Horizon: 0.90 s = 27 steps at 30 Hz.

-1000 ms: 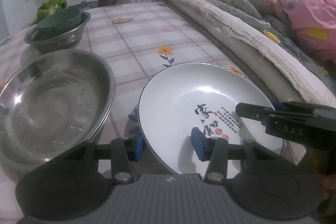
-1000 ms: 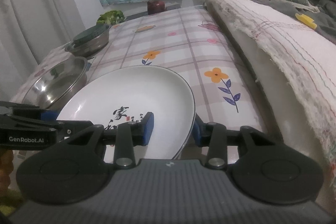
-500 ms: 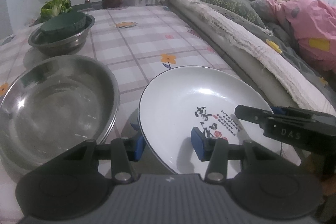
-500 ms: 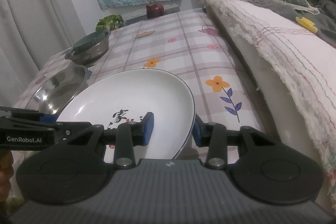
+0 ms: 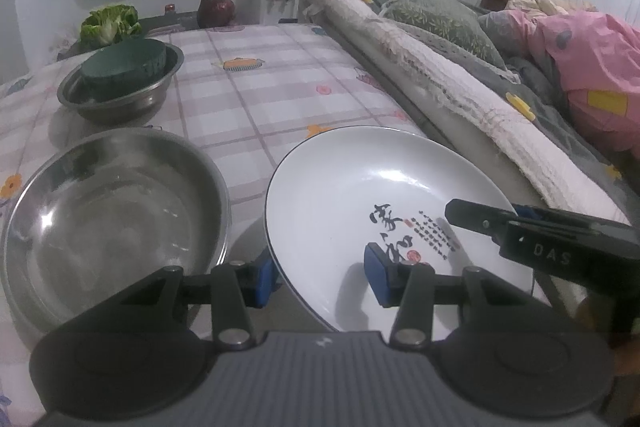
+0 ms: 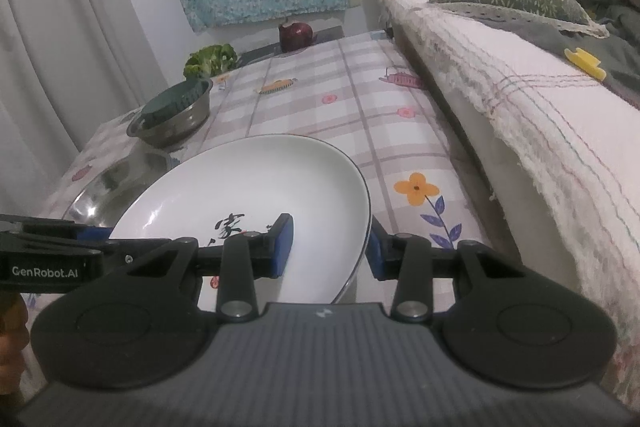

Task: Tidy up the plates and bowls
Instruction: 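Carry the white plate with both tools onto the large steel basin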

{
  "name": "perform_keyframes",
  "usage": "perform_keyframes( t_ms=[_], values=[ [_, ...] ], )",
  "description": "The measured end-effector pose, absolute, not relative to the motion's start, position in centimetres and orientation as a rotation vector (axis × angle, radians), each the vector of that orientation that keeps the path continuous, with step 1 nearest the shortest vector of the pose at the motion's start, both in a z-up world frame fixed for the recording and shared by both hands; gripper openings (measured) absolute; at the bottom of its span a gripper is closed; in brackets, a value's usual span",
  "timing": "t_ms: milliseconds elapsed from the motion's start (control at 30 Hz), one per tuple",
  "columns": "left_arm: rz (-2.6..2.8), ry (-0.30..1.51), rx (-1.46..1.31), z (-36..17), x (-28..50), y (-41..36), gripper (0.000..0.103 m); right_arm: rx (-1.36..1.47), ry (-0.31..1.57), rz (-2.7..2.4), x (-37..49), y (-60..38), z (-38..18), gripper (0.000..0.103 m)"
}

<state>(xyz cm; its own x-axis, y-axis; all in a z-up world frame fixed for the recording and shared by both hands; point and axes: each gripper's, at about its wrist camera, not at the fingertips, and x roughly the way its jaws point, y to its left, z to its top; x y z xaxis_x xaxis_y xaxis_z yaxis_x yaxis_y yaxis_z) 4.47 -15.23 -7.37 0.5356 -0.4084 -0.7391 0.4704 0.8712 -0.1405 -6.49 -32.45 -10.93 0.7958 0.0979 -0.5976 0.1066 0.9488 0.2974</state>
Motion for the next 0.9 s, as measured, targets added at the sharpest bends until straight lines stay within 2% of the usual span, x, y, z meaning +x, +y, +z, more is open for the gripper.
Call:
perform_keyframes(
  t_ms=[900],
  values=[
    [-0.457,0.807,0.017,-5.0,5.3,-11.8,0.047,0.281,0.62,0.054,-3.9,-29.6,-7.8,0.038]
  ],
)
